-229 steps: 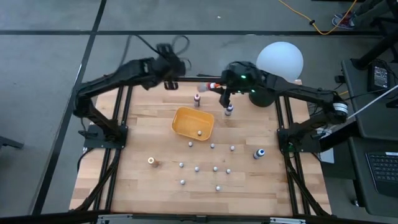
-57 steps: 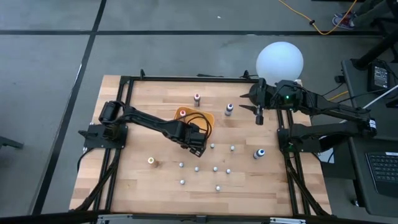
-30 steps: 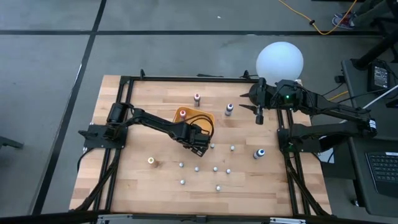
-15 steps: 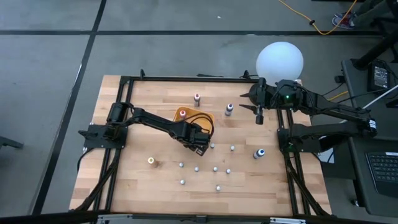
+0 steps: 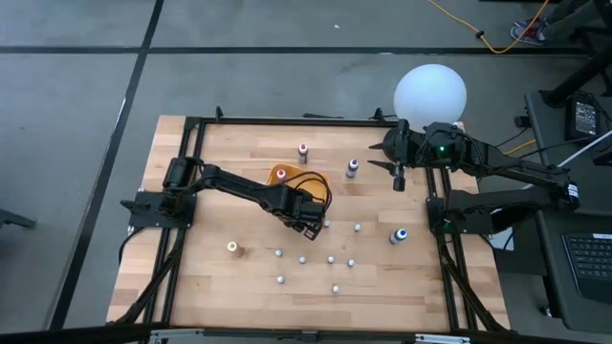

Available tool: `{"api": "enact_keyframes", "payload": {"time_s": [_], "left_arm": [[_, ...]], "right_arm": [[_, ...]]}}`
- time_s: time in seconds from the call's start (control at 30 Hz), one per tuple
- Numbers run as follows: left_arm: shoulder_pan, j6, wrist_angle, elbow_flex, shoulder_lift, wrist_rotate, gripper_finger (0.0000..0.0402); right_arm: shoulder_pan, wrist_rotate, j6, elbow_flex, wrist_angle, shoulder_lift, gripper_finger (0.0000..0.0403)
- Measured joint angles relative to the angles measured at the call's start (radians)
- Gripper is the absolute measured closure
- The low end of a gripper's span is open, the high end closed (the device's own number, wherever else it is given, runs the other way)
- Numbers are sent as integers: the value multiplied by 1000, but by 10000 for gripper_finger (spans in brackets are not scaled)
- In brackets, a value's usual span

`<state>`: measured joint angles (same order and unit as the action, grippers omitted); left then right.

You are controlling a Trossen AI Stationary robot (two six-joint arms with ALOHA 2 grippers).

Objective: Pick & Place food coloring
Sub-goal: Put the small brown food coloring bottle into the yellow bin

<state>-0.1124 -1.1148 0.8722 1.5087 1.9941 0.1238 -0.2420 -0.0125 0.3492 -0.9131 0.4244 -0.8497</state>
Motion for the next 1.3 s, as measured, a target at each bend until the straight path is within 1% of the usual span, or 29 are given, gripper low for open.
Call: {"api": "enact_keyframes", "payload": {"time_s": [0.17,0.27,0.4,0.5,0.63,0.77,1.0,1.3], "left_arm": [[-11,27,136,118,-32,-4,348],[-18,51,276,219,-50,-4,348],[-11,85,436,355,-56,34,348],[15,125,451,392,-57,61,348],[49,200,436,375,-54,74,348],[84,263,414,318,-54,123,348],[122,358,225,174,-53,86,348],[140,388,102,44,-53,86,348]], "right_arm": [[0,0,6,0,5,0,226],[0,0,27,0,7,0,226],[0,0,39,0,6,0,226],[0,0,45,0,6,0,226],[0,0,46,0,6,0,226],[0,0,46,0,7,0,226],[0,0,45,0,25,0,226],[0,0,45,0,29,0,226]]}}
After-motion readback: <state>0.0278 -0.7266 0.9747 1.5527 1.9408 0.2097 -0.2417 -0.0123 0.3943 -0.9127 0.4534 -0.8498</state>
